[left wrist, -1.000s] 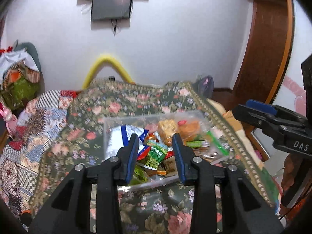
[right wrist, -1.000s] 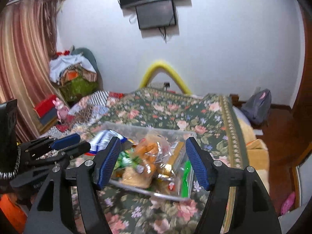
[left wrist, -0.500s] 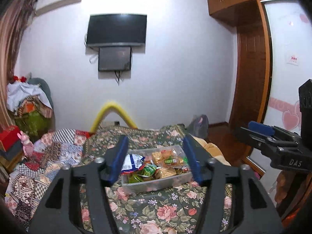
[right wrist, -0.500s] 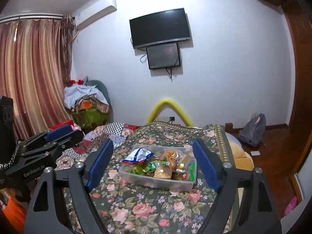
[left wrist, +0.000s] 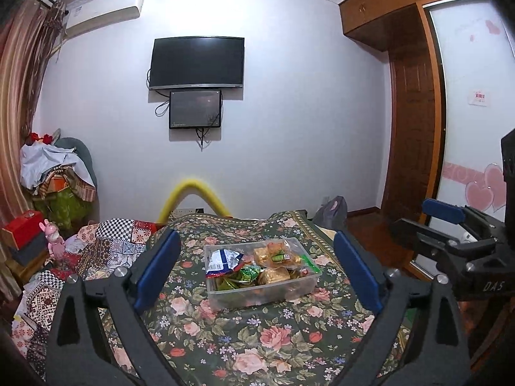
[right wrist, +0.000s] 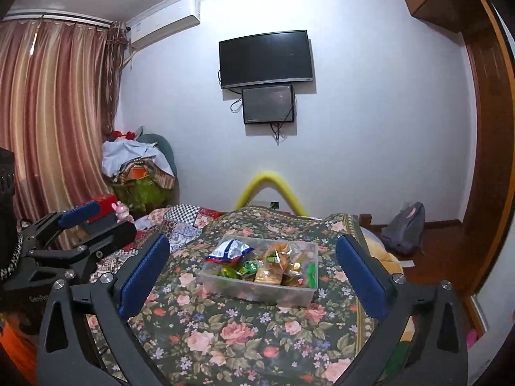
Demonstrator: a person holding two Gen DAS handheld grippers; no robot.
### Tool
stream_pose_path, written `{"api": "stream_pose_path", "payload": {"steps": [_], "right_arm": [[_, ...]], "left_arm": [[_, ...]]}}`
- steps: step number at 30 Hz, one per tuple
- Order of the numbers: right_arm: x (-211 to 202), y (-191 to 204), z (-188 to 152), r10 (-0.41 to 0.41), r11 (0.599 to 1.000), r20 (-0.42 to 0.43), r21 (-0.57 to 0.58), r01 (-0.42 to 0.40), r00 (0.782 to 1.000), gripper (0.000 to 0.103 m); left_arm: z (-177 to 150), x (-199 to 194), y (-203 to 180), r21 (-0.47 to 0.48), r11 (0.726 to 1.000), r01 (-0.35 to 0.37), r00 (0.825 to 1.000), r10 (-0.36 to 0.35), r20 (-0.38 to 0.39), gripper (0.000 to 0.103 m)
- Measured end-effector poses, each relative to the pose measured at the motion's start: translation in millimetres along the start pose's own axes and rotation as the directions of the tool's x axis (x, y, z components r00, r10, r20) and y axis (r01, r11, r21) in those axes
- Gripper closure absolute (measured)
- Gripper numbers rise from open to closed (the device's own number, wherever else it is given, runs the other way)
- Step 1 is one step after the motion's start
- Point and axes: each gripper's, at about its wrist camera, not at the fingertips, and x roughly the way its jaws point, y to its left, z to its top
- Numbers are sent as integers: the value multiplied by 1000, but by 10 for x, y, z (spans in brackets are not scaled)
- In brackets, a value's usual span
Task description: Organize snacks
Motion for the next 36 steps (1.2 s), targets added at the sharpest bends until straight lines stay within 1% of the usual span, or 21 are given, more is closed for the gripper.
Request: {"api": "stream_pose_path", "payload": {"steps": [2, 8, 16, 36], "right_arm": [[-29, 22, -35, -12, 1000, 2, -8, 12, 1000, 0], [-111, 73, -80, -17, 1000, 15, -17, 17, 1000, 0], [-159, 103, -135, -23, 1000, 21, -20, 24, 1000, 0], [-207, 63, -117, -26, 1000, 42, 5, 26, 999, 0]], "left_arm": [[-11, -24, -2, 0, 1000, 0, 1000, 0, 1, 5], [-15, -57, -34, 13, 1000, 2, 1000, -2, 6, 5], [-59, -46, -24, 1, 1000, -1, 1000, 1, 2, 2], [-93, -49, -48, 11, 1000, -2, 1000, 2, 3, 1]]}}
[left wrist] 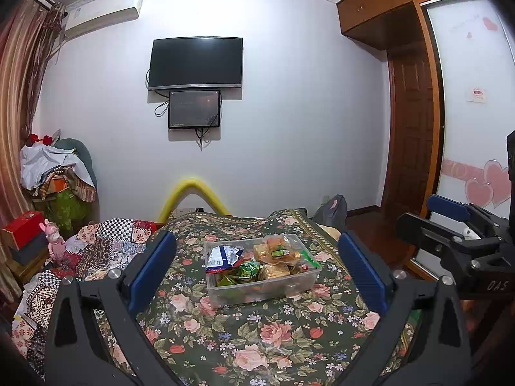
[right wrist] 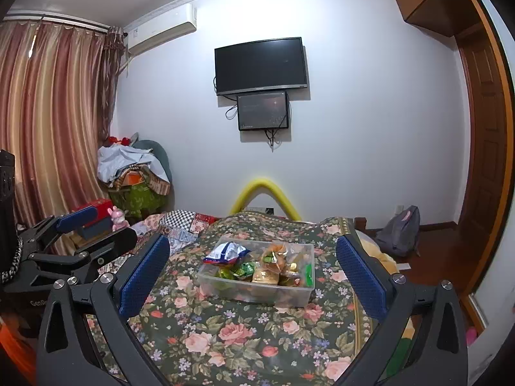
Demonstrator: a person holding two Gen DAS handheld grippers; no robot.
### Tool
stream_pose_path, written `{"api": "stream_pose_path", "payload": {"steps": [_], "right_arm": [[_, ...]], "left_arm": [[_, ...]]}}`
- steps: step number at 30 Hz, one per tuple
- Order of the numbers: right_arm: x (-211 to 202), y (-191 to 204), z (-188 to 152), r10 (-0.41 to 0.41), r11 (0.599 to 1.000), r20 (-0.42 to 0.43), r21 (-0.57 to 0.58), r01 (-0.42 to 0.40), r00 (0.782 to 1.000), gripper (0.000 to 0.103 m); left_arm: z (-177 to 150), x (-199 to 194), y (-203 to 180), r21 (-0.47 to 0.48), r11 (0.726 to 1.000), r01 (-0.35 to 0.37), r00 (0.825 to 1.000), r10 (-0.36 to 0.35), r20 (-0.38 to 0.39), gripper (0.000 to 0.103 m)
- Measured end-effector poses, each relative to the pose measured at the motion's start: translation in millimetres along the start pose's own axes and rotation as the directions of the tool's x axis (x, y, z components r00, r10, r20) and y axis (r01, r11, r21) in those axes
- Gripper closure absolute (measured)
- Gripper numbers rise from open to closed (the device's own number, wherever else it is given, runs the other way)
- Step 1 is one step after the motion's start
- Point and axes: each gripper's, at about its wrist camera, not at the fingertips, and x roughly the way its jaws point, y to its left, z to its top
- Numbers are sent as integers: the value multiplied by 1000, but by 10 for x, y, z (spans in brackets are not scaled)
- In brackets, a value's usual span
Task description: Organize snacks
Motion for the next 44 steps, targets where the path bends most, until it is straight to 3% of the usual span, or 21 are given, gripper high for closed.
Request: {"api": "stream_pose_path", "payload": {"steps": [44], "right_arm": [[-11, 29, 8, -7, 1000, 2, -8, 7, 1000, 0]], "left_arm": [[-42, 31, -16, -24, 1000, 16, 1000, -16, -18, 1]]}}
